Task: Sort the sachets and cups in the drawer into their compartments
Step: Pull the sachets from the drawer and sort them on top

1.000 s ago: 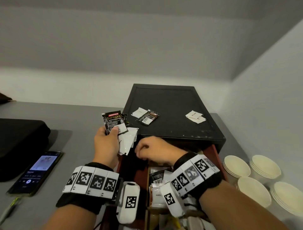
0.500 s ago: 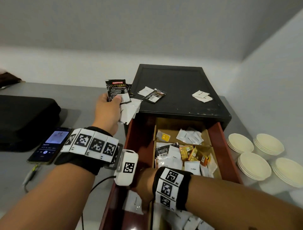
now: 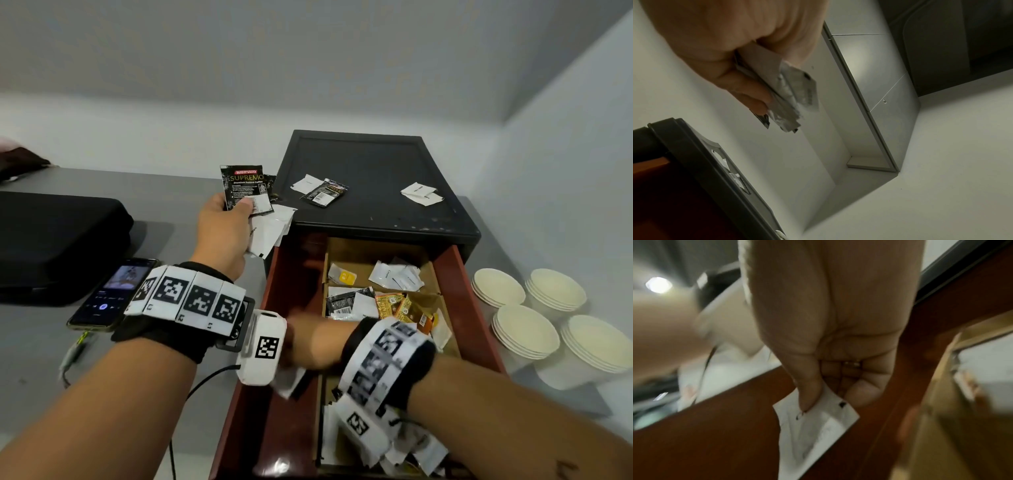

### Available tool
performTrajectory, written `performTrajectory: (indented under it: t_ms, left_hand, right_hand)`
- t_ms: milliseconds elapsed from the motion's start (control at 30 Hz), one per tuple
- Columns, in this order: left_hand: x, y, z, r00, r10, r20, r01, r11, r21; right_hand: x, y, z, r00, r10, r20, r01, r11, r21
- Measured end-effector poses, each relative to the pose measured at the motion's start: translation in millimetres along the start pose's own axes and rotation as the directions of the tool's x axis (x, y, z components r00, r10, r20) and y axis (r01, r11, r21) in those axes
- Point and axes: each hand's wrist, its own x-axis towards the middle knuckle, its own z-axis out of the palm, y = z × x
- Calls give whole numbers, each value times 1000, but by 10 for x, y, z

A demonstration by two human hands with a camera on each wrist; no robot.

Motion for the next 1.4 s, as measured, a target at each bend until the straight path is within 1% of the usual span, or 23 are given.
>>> performTrajectory:
  t_ms: [67,133,167,200,267,333,367,400,600,767,833,900,967,1033,1067,1100,1167,1200,1267,1300,1400]
  left_hand:
    - [-17,-2,-2,1000,-5,9,5,1000,-1]
    - [-54,-4,27,1000,-15,24,15,1000,1]
    - [-82,-8,50,999,-24,37,24,1000,5]
    - [-106,-20,79,998,-35,48,35,999,6]
    - [-170,-40,142,996,-60,73,60,998,7]
    - [-226,-66,204,992,-81,96,80,997,14]
    - [-251,-75,236,990,-92,104,91,996,17]
    - [-277,-89,265,988,-103,112,102,995,17]
    - [-392,-156,434,979,-142,144,136,989,51]
    - [-460,-172,593,979,-133,152,124,990,69]
    - [-470,-183,642,982,-125,144,115,990,75]
    - [-479,-198,680,983,-123,135,114,991,77]
    - [-490,-207,711,984,-129,127,120,990,76]
    - [-496,-219,735,985,-133,111,125,989,77]
    - [-503,-219,746,986,-135,103,128,989,72]
    - [-508,-221,759,987,-134,94,128,990,63]
    - [-522,-214,782,988,-135,81,131,990,48]
    - [-529,-210,791,987,-140,75,137,990,44]
    - [-539,-202,796,986,-152,70,150,988,35]
    - [-538,-203,788,985,-156,69,154,988,33]
    - [-505,-216,749,983,-166,79,164,986,30]
  right_hand:
    - [-80,177,-241,986,38,-162,-6,981,194]
    - [-195,346,-424,936,169,-309,-20,901,433]
    - [-275,418,-491,899,225,-375,-6,864,503]
    - [-350,463,-543,853,275,-443,13,839,545]
    - [-502,536,-639,774,334,-538,90,783,616]
    - [-616,555,-692,729,366,-578,164,727,666]
    - [-661,568,-698,719,378,-583,184,706,684]
    - [-700,577,-697,709,390,-587,194,693,694]
    - [-850,658,-662,692,473,-545,196,604,773]
    - [-930,736,-698,674,478,-563,267,552,790]
    - [-961,759,-713,659,509,-554,259,538,802]
    - [-966,825,-725,642,572,-511,219,502,836]
    - [-960,934,-739,623,661,-418,154,420,894]
    - [-963,1055,-738,608,748,-268,97,265,959]
    - [-963,1087,-739,614,764,-198,74,194,978]
    - [-952,1122,-734,617,765,-187,58,193,980]
    - [-902,1188,-702,628,754,-194,23,231,973]
    - [-874,1215,-682,629,759,-170,-14,230,973]
    - [-849,1237,-645,634,756,-164,-131,314,940]
    - [-844,1263,-635,622,760,-189,-174,370,913]
    - [-848,1310,-653,590,777,-220,-205,408,890]
